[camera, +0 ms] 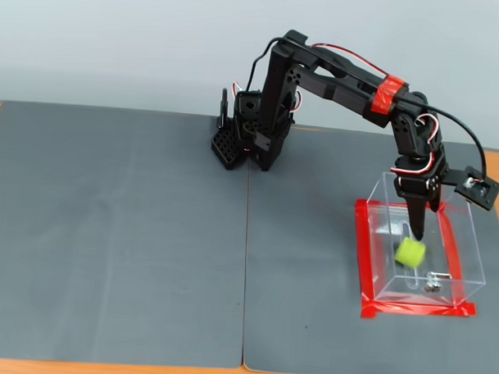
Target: Pick the green lego block and place it into the transparent box
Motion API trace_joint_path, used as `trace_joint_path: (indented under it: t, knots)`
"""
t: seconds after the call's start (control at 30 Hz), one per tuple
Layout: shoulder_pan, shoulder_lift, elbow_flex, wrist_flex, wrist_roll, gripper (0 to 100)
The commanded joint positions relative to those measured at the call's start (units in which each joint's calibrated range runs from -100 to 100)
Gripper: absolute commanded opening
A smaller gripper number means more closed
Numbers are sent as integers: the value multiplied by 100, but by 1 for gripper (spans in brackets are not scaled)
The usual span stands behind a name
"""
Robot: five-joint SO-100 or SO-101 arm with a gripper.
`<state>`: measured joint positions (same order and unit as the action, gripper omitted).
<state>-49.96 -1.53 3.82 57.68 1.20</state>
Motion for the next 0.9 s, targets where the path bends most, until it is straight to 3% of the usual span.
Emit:
trace_joint_path:
  t: [0.0, 0.47, 0.87]
  knots:
    - [17, -131, -296, -21, -18, 29]
    - [121, -648, -223, 14, -2, 5]
    - [785, -1912, -205, 899, -13, 2]
